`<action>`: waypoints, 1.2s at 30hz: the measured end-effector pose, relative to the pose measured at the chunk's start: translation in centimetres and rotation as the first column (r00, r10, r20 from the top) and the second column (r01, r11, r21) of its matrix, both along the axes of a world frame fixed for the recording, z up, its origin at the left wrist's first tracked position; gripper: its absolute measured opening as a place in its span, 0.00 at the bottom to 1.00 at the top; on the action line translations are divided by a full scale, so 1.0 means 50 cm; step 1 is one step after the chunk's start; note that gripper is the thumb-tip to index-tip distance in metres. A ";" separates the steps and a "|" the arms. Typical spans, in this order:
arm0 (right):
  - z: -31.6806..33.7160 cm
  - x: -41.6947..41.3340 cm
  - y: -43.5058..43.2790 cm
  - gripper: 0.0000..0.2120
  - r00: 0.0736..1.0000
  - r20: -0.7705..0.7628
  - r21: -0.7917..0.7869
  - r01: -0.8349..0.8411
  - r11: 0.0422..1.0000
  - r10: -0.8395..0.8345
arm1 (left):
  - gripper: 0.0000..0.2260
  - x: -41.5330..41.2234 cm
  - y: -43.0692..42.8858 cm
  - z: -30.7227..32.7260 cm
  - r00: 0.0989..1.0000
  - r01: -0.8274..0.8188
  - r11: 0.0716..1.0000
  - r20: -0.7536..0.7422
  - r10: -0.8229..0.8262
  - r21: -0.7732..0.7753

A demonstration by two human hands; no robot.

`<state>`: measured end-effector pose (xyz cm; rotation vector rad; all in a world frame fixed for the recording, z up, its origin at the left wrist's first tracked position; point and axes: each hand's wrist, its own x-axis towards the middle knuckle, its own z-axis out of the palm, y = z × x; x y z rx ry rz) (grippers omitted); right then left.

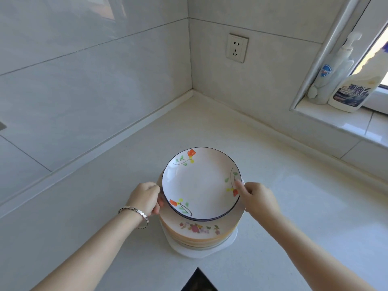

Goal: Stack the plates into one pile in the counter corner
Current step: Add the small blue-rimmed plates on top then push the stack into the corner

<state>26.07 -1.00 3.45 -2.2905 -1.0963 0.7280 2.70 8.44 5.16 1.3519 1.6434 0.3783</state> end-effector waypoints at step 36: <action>-0.244 -0.032 -0.041 0.14 0.433 -0.788 -0.244 0.433 0.868 -0.438 | 0.25 -0.033 -0.039 -0.211 0.589 -0.153 0.594 0.410 0.697 -0.790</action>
